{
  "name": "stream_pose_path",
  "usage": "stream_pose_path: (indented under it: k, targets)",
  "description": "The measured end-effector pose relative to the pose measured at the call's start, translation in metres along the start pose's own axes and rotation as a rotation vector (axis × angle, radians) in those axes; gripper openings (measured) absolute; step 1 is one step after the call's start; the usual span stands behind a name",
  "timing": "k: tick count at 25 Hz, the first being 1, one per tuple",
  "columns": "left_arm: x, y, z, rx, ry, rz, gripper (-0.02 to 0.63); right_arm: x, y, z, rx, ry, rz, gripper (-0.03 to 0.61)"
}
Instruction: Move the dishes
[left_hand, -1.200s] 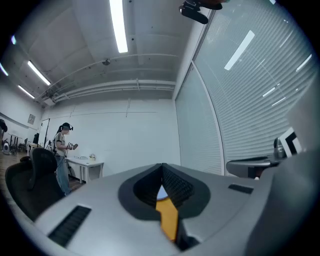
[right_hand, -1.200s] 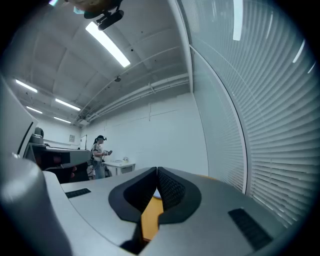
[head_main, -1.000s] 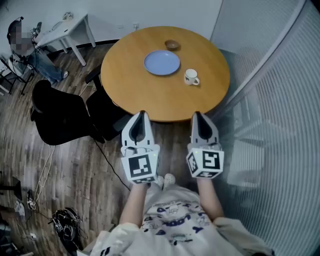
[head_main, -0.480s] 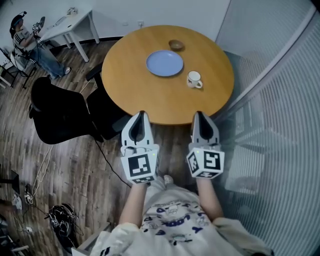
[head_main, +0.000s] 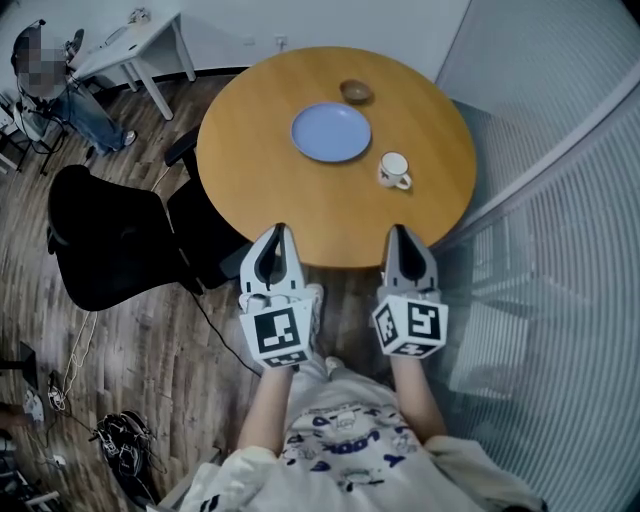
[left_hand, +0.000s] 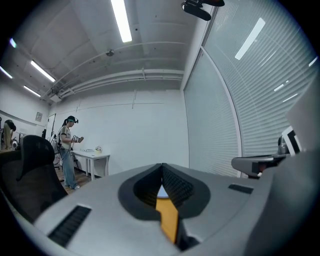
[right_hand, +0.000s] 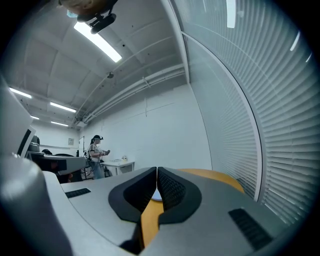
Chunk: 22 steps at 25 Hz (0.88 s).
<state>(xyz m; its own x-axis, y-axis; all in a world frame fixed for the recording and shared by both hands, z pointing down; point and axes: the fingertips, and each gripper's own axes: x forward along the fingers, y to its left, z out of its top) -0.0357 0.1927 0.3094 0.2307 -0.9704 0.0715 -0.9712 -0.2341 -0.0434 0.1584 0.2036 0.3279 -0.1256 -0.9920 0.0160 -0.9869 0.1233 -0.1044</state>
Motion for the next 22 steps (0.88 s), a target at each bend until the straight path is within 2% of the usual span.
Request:
stream_pose_path:
  k: [14,22]
  targets:
    - [0.167,0.05,0.001,-0.029,0.067,-0.053,0.003,0.165,-0.01,0.003,0.009,0.059,-0.063,0.006]
    - [0.25,0.063,-0.017,-0.071,0.116,-0.089,0.003,0.239,-0.03,-0.021,0.011,0.157,-0.118,0.007]
